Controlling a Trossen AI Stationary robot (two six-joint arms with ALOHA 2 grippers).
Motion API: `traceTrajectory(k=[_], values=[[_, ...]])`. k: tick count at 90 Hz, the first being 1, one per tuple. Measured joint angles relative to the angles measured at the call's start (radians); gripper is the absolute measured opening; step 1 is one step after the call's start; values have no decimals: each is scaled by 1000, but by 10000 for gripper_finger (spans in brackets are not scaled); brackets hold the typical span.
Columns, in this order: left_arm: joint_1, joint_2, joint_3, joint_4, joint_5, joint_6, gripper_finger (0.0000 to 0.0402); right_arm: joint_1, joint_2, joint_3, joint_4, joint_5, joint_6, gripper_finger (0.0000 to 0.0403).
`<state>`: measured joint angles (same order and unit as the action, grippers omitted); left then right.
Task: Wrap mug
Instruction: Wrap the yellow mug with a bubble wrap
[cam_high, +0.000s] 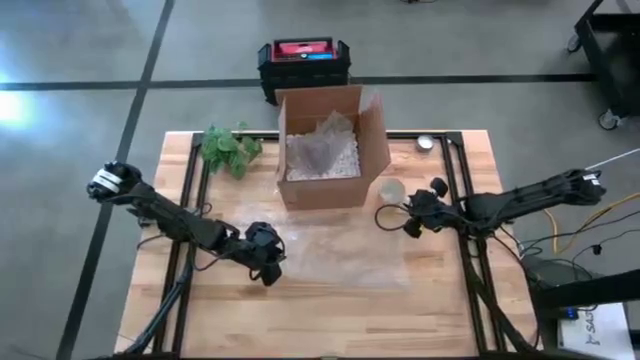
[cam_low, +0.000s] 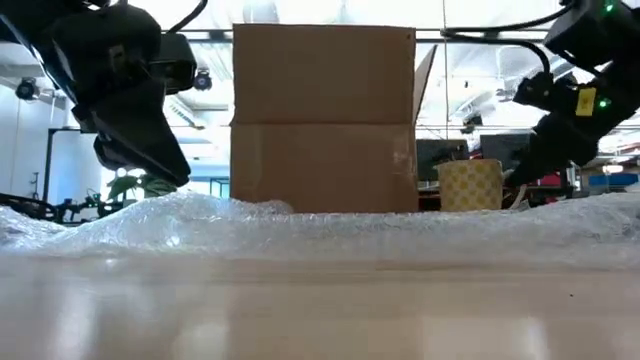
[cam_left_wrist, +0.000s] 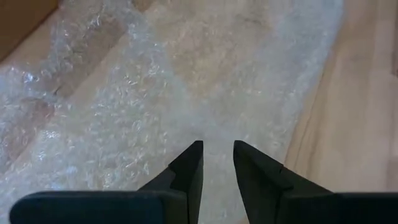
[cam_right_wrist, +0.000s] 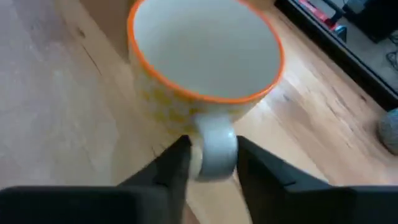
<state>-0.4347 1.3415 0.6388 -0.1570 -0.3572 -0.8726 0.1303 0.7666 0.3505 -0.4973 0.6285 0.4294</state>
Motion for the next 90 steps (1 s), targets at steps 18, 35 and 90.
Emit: traceTrajectory(k=[18,35,90], values=[[0,-17,25,-37,24,10,75,1,-1,157,-95,-62,32,230],[0,-57,114,-280,38,14,75,3,-1,294,-140,-328,100,270],[68,-321,126,-989,123,-460,126,279,361,184,406,-369,136,266]])
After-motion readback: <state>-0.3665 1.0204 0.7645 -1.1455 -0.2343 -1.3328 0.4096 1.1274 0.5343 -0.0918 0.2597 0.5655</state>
